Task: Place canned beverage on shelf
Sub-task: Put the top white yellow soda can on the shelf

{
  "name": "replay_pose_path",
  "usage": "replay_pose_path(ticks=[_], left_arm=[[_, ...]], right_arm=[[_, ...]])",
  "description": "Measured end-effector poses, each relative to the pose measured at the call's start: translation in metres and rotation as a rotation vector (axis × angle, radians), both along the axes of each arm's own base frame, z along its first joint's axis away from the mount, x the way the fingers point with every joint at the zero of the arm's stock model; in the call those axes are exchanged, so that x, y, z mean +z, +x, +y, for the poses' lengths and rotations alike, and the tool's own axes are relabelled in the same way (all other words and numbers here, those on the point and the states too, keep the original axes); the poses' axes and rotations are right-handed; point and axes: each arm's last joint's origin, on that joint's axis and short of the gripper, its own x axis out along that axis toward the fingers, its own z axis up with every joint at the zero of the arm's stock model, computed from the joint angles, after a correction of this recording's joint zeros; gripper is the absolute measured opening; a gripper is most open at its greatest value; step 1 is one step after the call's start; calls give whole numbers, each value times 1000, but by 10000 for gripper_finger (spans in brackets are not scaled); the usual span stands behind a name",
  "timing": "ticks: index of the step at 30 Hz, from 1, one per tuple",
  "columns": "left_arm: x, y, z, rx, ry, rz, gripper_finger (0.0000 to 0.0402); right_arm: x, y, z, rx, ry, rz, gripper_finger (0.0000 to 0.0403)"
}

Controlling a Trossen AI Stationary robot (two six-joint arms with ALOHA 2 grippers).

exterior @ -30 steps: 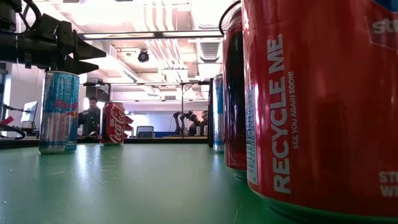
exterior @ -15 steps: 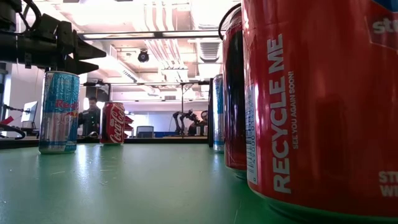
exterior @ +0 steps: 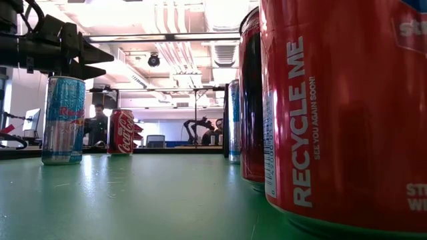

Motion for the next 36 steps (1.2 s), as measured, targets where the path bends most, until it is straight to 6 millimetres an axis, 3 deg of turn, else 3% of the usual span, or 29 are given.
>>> replay_pose_path(ticks=[8, 14, 17, 26, 36], left_arm=[[0, 0, 0, 0, 0, 0, 324], [0, 0, 0, 0, 0, 0, 324], [0, 0, 0, 0, 0, 0, 324], [0, 0, 0, 0, 0, 0, 324], [0, 0, 0, 0, 0, 0, 324]], right_arm=[[15, -7, 29, -229, -50, -40, 381], [18, -12, 65, -592, -161, -41, 381], [16, -11, 86, -679, -248, -69, 381], [-7, -1, 136, -848, -557, -245, 381], [-52, 8, 158, -948, -769, -141, 381]])
